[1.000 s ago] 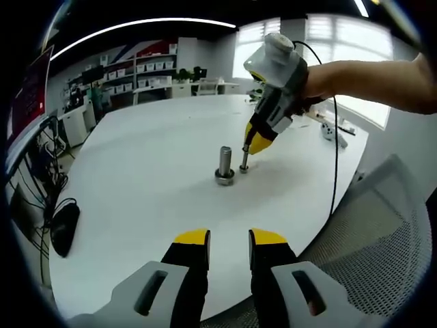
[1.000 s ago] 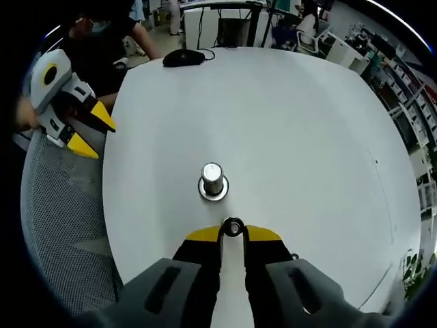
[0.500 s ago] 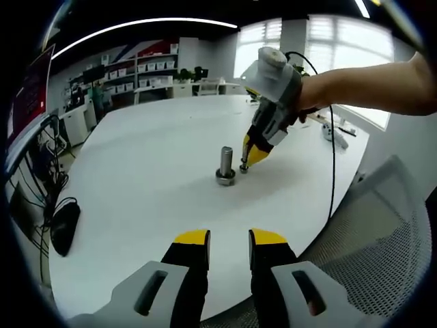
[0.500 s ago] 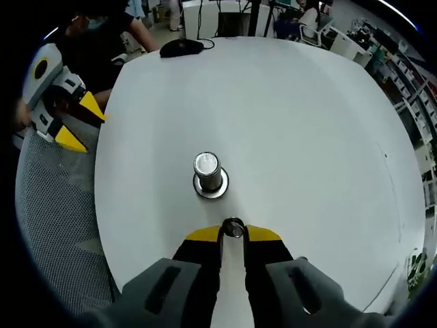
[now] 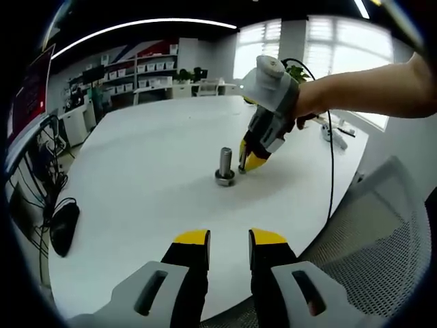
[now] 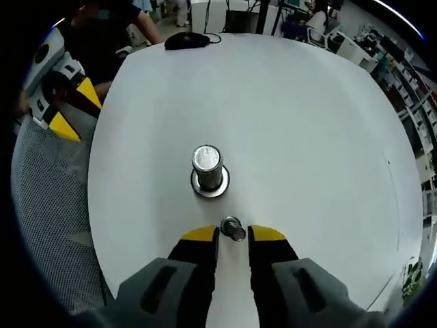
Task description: Place the washer onto the threaded stud by aligning its center hole with the stud, sliding it down to the base, and recovering from edge contact or off-axis alignment until the washer reaches the visible bottom stop.
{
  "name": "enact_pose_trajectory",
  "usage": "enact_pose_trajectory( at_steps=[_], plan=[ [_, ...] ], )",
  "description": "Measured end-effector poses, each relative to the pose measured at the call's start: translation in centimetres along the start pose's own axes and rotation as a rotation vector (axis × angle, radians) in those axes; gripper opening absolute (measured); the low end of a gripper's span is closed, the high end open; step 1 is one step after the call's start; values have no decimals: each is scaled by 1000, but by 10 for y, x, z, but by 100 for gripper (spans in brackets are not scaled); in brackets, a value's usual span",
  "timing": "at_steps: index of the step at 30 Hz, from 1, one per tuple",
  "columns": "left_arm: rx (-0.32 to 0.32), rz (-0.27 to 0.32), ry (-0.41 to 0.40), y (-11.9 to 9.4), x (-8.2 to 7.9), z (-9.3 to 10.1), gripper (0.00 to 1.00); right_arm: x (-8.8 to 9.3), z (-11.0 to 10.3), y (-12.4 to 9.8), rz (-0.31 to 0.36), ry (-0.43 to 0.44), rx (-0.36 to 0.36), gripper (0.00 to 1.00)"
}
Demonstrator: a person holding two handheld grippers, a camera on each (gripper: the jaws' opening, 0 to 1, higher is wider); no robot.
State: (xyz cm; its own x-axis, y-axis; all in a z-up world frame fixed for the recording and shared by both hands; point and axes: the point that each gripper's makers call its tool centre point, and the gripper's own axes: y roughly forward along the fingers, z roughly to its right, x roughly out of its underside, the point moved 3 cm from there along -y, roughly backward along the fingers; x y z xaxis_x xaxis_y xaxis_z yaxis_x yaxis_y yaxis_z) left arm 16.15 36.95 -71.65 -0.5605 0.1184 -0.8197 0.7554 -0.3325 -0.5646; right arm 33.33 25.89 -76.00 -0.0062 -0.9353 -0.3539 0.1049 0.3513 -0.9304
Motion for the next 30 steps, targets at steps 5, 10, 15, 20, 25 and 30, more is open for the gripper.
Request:
enact_pose_trajectory(
  at_steps=[5,10,15,20,25,30],
  plan=[
    [1,-2,1,0,0,0,20,5,1,-4,20,48,-2,22],
    [0,-3,2,0,0,0,20,14,3,-8,34,86,5,22],
    [-1,-4,1,0,1,0,20,21,5,-13,47,112,16,22],
    [-2,-8,2,0,1,0,20,28,12,-18,72,165,39,23],
    [-4,-11,2,0,1,0,20,35,20,-24,96,205,74,23],
    [-5,-15,2,0,2,0,20,40,30,-28,120,251,106,23]
  ],
)
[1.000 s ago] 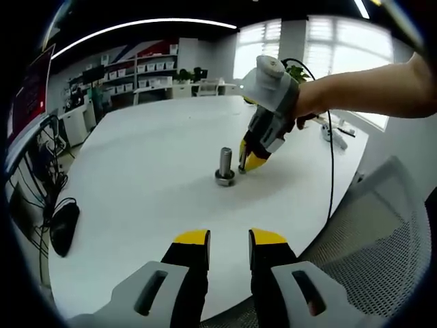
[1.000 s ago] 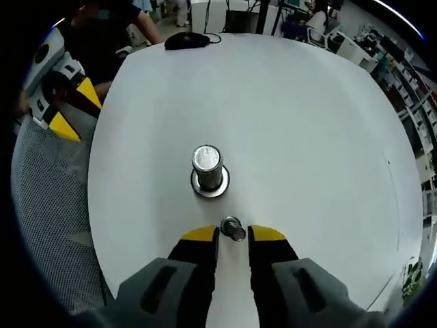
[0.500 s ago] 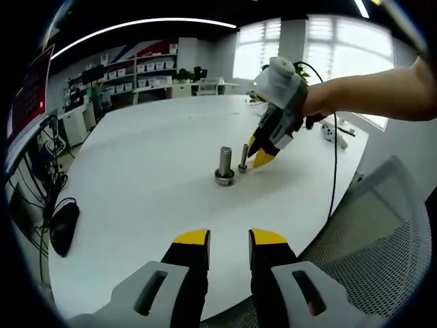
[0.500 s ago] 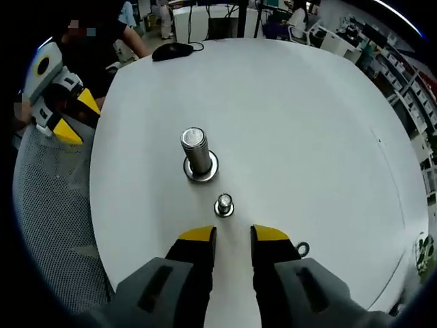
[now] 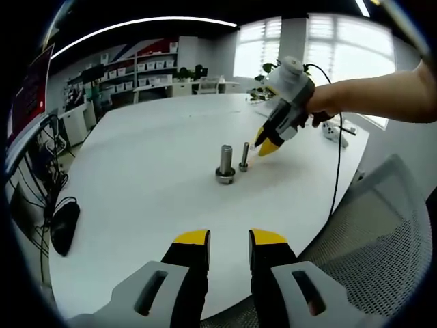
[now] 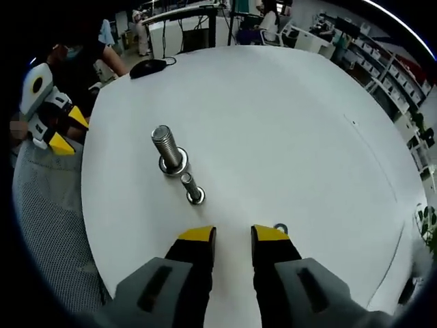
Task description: Place the washer onto the threaded stud by aligning its center hole with the stud, sliding it down to the base, and recovering from edge contact or off-axis alignment until the washer reaches the visible bottom stop.
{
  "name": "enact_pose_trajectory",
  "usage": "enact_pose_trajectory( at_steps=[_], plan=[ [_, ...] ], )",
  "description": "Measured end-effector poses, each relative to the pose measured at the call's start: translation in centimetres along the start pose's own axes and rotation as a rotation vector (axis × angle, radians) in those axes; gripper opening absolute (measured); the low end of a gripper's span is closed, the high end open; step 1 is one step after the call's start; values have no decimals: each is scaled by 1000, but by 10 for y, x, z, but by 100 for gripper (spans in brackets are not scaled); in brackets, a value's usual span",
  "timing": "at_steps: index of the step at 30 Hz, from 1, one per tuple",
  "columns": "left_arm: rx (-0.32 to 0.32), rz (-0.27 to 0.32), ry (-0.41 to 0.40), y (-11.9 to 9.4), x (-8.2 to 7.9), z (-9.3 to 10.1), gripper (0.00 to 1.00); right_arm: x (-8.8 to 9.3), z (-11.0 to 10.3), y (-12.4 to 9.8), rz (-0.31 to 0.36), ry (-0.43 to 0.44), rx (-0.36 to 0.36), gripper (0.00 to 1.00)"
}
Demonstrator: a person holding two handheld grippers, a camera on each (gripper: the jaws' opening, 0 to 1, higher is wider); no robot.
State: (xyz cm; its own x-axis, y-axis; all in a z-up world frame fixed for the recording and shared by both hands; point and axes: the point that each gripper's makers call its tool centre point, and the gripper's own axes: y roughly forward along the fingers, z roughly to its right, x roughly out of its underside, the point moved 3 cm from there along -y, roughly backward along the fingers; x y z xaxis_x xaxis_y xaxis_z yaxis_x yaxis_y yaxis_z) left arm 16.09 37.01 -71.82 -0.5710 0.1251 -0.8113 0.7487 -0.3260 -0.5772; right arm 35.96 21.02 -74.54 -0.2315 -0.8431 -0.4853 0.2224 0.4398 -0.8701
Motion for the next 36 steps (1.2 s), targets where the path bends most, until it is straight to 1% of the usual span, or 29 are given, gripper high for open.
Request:
enact_pose_trajectory(
  at_steps=[7,11,15,18,21,23,25,28,31,33,35,36],
  plan=[
    [-2,-5,-1,0,1,0,20,9,21,-1,25,75,58,23],
    [-4,-8,-2,0,1,-1,20,16,30,3,24,121,69,23],
    [-5,-12,-2,0,2,-1,20,21,38,7,18,141,77,23],
    [-6,-15,-3,0,2,-1,20,22,41,11,14,162,66,23],
    [-8,-16,-5,0,2,-2,20,22,42,15,6,164,52,23],
    [-11,-16,-7,0,3,-2,20,23,44,19,-5,154,44,23],
    [-12,-18,-7,0,3,-2,20,22,43,19,-14,116,29,21],
    [-12,-24,-8,0,4,-2,20,18,45,21,-5,146,30,21],
    [-13,-26,-8,1,4,-2,20,17,46,22,1,176,12,21],
    [-16,-26,-10,0,4,-3,20,17,48,23,4,179,9,20],
    [-17,-25,-12,0,4,-3,20,18,48,23,4,185,11,18],
    [-17,-26,-11,0,4,-3,20,18,48,22,1,190,11,16]
  ],
)
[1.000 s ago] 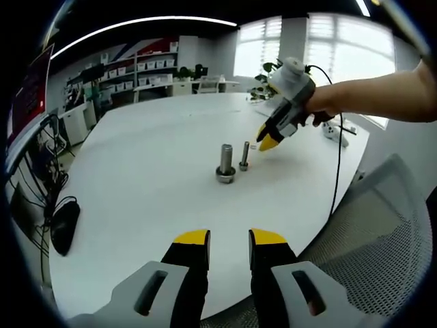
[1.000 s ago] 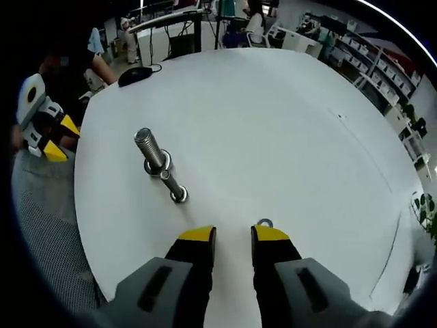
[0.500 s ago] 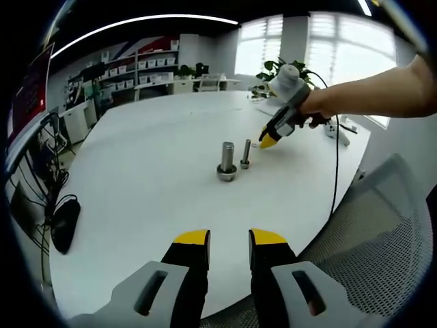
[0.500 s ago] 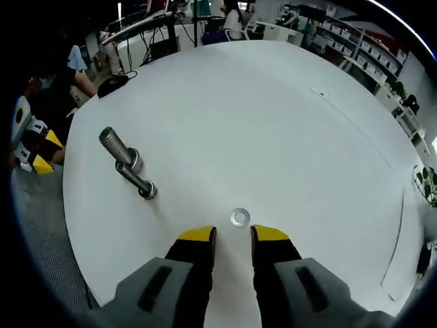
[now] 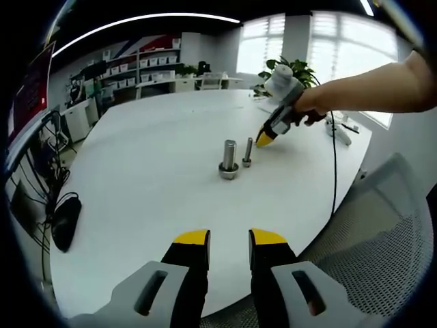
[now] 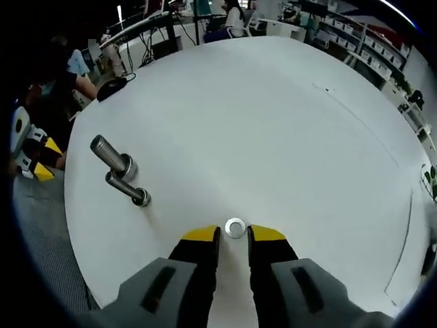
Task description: Place the washer onto the threaded stud by aligning its center hole with the stud, sliding it down to the base, and recovering from edge contact or off-axis alignment until the washer reaches the visible bottom stop.
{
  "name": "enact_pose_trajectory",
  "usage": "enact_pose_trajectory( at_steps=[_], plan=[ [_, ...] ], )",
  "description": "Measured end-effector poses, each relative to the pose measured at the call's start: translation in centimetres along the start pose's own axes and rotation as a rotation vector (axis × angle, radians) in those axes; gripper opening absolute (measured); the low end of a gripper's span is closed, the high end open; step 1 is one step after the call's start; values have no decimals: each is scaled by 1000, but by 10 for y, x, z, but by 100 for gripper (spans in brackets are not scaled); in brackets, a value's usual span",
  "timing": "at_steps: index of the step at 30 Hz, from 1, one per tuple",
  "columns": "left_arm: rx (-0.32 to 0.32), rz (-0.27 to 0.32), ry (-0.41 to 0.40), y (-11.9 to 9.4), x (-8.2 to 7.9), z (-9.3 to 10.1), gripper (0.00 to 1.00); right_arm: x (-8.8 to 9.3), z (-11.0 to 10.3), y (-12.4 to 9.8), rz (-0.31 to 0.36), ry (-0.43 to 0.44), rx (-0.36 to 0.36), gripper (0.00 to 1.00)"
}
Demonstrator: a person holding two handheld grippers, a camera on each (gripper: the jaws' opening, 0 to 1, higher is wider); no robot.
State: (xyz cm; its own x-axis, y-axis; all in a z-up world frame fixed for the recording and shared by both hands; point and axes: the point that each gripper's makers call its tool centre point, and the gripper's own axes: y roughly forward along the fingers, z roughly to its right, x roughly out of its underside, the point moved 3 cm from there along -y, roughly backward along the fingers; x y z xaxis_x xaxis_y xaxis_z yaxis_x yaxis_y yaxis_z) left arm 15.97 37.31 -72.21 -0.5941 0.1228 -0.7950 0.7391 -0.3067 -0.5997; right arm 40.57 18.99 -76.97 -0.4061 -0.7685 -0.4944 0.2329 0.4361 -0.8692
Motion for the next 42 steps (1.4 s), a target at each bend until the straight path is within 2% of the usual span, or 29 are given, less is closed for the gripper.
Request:
enact_pose_trajectory(
  at_steps=[4,17,19,24,28,37,42],
  plan=[
    [1,3,1,0,-1,0,20,-1,-1,-1,-12,-37,11,15],
    [-1,4,4,0,-1,0,20,6,-13,-9,16,-45,27,14],
    [0,6,4,0,-1,0,20,6,-21,-14,54,-10,18,14],
    [1,9,5,0,-1,0,20,8,-40,-22,70,-24,7,14],
    [2,10,5,0,-2,1,20,2,-52,-29,100,-17,-13,14],
    [0,18,3,-1,-3,0,20,-16,-75,-46,148,-92,-30,14],
    [1,20,6,-1,-3,0,20,-25,-85,-51,185,-104,-36,14]
  ],
)
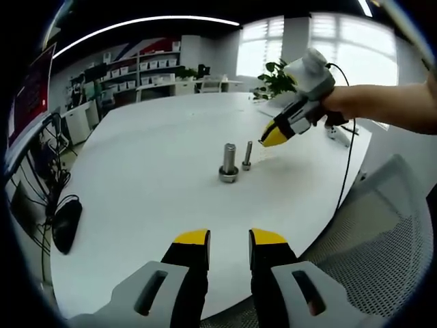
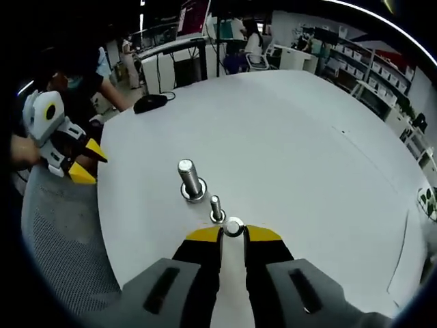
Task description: Place the washer onto the threaded stud by aligning its center hole with the stud, sliding it down to the base, and recovering from edge contact or off-axis alignment until the washer reaches the visible bottom stop.
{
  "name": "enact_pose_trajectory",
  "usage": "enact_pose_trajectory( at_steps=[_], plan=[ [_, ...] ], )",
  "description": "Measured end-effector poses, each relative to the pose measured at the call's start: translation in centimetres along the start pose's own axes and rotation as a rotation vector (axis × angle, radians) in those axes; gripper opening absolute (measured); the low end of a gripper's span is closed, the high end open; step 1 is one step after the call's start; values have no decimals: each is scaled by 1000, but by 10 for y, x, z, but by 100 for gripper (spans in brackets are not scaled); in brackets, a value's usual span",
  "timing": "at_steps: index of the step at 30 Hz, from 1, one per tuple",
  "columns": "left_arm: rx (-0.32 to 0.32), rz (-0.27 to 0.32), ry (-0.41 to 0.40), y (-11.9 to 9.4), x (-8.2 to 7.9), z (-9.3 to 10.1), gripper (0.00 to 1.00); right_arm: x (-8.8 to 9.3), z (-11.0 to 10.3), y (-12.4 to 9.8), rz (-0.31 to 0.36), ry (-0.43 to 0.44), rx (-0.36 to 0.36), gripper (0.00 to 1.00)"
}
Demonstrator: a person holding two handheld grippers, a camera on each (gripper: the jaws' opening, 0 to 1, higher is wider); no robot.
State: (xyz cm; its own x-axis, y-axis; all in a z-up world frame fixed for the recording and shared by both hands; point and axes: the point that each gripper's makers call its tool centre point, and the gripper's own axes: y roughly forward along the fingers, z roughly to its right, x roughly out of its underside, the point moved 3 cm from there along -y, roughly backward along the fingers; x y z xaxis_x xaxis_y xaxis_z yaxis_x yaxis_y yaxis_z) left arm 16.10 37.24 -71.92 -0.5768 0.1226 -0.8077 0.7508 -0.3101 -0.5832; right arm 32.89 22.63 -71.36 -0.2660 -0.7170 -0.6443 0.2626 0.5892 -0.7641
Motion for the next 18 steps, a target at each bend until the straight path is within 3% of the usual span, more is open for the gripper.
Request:
enact_pose_trajectory(
  at_steps=[6,18],
  plan=[
    [2,6,0,0,-1,0,20,-13,-10,-2,38,-13,-8,14],
    [10,4,7,0,-1,2,20,-17,-11,8,-18,-123,1,14]
  ],
)
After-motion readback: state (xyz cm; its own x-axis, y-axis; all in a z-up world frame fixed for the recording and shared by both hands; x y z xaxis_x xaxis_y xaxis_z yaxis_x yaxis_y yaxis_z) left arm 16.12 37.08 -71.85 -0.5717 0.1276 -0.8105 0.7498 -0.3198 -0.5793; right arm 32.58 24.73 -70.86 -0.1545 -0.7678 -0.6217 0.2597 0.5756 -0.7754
